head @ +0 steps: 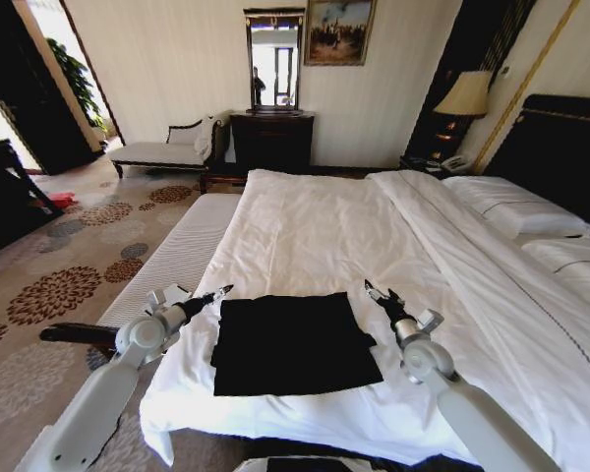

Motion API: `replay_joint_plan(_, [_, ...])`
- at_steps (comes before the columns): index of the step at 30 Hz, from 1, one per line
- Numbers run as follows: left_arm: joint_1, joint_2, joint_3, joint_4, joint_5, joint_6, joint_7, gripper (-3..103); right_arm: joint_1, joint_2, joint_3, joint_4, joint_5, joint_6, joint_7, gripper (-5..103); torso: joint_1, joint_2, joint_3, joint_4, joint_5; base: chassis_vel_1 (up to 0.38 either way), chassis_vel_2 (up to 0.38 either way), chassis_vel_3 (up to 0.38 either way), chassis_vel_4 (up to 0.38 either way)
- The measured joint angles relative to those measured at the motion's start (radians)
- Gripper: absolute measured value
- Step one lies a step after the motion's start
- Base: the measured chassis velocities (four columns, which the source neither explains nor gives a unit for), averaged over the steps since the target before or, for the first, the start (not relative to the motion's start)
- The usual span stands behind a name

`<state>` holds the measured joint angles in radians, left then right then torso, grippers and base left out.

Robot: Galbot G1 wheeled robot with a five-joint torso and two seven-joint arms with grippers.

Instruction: Fold the clothes on the bed.

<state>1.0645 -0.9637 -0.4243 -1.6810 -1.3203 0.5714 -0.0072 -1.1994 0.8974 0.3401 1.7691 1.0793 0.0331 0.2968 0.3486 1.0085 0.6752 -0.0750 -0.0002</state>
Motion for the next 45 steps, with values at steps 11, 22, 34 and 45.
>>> replay_joint_plan(11, [0.028, -0.021, -0.022, 0.031, 0.008, -0.006, 0.026, 100, 0.006, 0.012, -0.013, -0.035, -0.013, -0.006, 0.011, 100, 0.000, 0.000, 0.000, 0.0000, 0.0001, 0.000, 0.000, 0.000, 0.000])
replay_joint_plan(22, [0.027, -0.083, -0.009, 0.073, 0.081, -0.046, 0.026, 100, -0.016, 0.013, -0.006, -0.022, -0.024, -0.012, 0.029, 100, 0.000, 0.000, 0.000, -0.0003, 0.0001, 0.000, 0.000, 0.000, 0.000])
replay_joint_plan(34, [0.023, -0.107, -0.011, 0.084, 0.084, -0.055, 0.031, 62, -0.022, 0.010, 0.000, -0.009, -0.027, -0.024, 0.052, 100, 0.000, 0.000, 0.000, -0.0003, 0.0002, 0.000, 0.000, 0.000, 0.000])
replay_joint_plan(45, [0.021, -0.108, -0.014, 0.095, 0.091, -0.078, 0.031, 24, -0.015, 0.014, -0.011, -0.009, -0.035, -0.031, 0.071, 100, 0.000, 0.000, 0.000, -0.0003, 0.0002, 0.000, 0.000, 0.000, 0.000])
